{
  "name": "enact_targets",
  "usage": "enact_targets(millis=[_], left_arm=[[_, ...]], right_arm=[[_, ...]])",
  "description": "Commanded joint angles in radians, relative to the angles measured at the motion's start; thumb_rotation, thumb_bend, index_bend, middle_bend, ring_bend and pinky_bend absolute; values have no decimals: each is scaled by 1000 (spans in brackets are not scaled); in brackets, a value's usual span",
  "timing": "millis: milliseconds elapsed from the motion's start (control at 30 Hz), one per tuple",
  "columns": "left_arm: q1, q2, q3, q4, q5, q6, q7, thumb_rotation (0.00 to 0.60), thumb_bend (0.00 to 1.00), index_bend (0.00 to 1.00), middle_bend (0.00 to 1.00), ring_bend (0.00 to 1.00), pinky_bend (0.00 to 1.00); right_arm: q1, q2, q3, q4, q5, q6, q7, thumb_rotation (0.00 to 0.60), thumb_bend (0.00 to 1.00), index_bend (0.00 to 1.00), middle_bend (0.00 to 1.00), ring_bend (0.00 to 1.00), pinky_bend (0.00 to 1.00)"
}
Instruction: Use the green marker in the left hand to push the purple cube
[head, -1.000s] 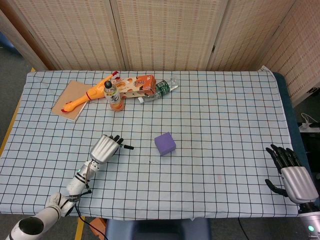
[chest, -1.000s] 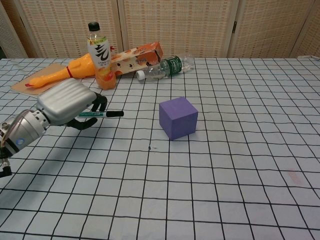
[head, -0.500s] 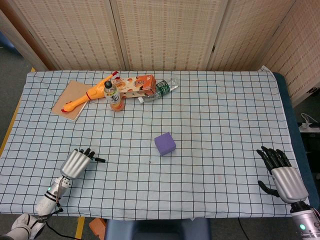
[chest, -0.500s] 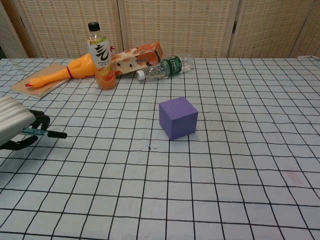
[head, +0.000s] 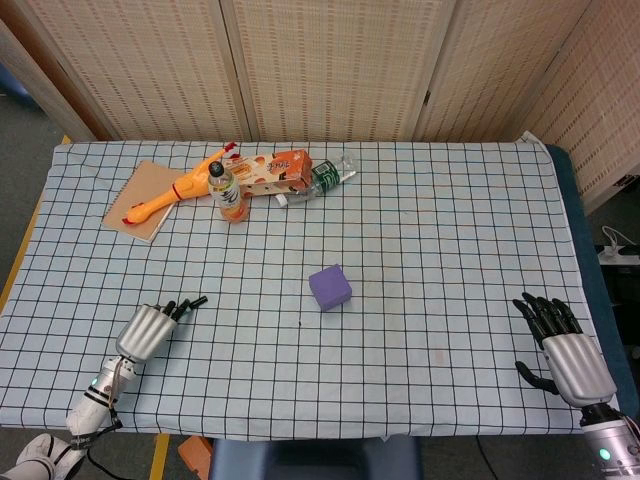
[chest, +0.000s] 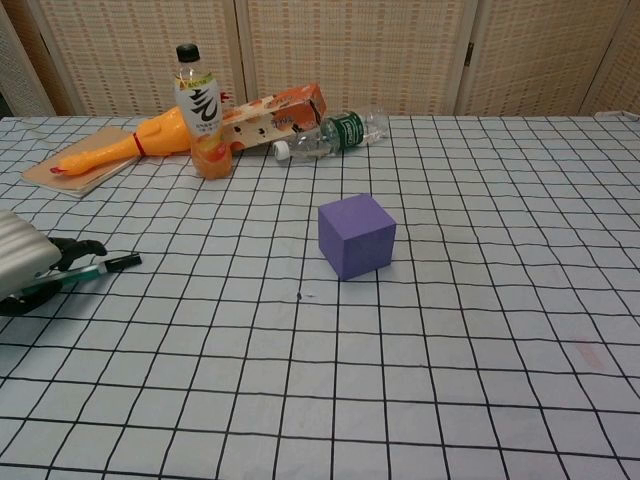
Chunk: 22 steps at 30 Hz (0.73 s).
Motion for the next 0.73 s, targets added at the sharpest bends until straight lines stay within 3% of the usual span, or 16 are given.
enact_targets(millis=[33, 300, 400, 467, 533, 633, 733], left_arm=[[6, 16, -5, -25, 1, 2, 1, 600, 483, 134, 326, 739, 883], [48, 90, -27, -133, -6, 78, 15, 600, 470, 99, 276, 711, 857], [100, 149, -40, -247, -31, 135, -17, 600, 442, 96, 244, 513, 697], [151, 206, -43, -374, -50, 190, -64, 600, 417, 88, 194, 306, 501], [208, 268, -40, -517, -63, 252, -120, 600, 398, 79, 157, 189, 359], [270, 364, -15, -703, -64, 304, -236, 600, 371, 55, 111, 97, 233], [279, 486, 25, -842, -43, 279, -321, 600, 355, 9, 51, 36, 194]], right_arm=[[-1, 1, -1, -1, -1, 3, 1, 600, 177, 0, 0, 0, 0], [-2, 5, -3, -2, -4, 6, 5, 600, 177, 0, 0, 0, 0], [-2, 5, -2, -1, -3, 7, 4, 600, 177, 0, 0, 0, 0], [-2, 4, -1, 0, -1, 8, 4, 600, 177, 0, 0, 0, 0], [-3, 2, 1, 1, 0, 11, 5, 600, 177, 0, 0, 0, 0], [-3, -3, 1, 4, -4, 13, 3, 600, 177, 0, 0, 0, 0], [-1, -7, -2, 9, -9, 11, 6, 600, 177, 0, 0, 0, 0]])
